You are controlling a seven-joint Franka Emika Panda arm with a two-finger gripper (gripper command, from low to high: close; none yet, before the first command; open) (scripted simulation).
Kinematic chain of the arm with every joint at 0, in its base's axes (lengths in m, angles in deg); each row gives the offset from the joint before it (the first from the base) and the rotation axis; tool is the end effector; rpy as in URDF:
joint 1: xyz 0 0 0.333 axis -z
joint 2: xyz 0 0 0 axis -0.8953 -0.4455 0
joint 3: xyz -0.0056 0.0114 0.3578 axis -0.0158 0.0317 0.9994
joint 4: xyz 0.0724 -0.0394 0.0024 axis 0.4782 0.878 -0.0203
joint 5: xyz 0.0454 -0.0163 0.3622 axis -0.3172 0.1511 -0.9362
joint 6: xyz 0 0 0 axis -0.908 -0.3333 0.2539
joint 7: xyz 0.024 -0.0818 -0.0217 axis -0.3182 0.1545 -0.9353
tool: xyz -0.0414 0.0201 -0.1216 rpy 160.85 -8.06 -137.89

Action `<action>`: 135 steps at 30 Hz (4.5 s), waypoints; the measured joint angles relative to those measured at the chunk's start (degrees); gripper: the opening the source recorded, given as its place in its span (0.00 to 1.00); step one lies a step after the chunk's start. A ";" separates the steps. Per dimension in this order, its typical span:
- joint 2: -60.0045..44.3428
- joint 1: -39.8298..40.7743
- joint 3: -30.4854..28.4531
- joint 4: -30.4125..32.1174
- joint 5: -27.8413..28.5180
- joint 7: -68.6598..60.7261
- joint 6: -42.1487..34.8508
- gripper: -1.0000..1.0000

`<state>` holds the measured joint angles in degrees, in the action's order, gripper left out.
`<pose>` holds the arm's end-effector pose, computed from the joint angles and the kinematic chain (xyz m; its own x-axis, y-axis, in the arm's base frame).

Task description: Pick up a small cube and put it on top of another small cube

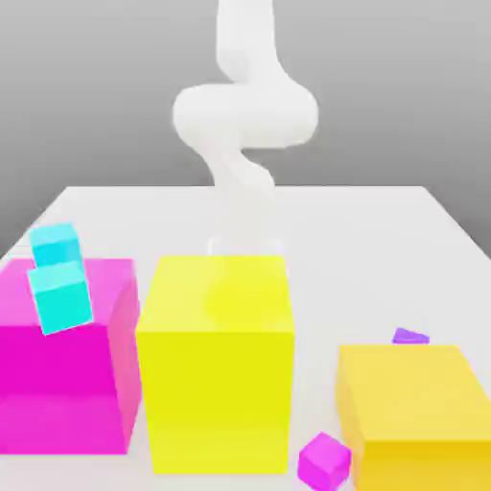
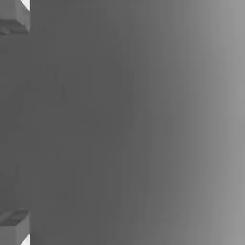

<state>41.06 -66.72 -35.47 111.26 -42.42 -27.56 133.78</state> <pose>0.3250 0.0137 0.6963 0.5900 -0.6117 0.5270 -0.4295 -0.7905 -0.4368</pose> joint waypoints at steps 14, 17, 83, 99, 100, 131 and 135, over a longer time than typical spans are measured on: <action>-15.41 -17.24 -3.02 9.45 1.86 -33.95 10.04 0.50; -18.68 -20.67 -3.56 11.46 1.93 -41.36 12.19 0.50; -55.42 -40.61 -3.93 17.54 -13.62 -60.15 -21.03 0.00; -62.51 -38.81 -13.66 -2.66 -16.22 -14.58 -44.96 0.00; -62.57 -38.59 -14.75 -4.68 -15.07 -12.42 -44.25 0.00; -38.30 -15.85 -34.62 -7.20 4.33 -70.54 -25.55 0.00; -32.31 -14.43 -36.44 -3.90 7.19 -80.97 -24.31 0.00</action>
<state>8.76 -81.15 -71.92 107.36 -35.24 -108.53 109.47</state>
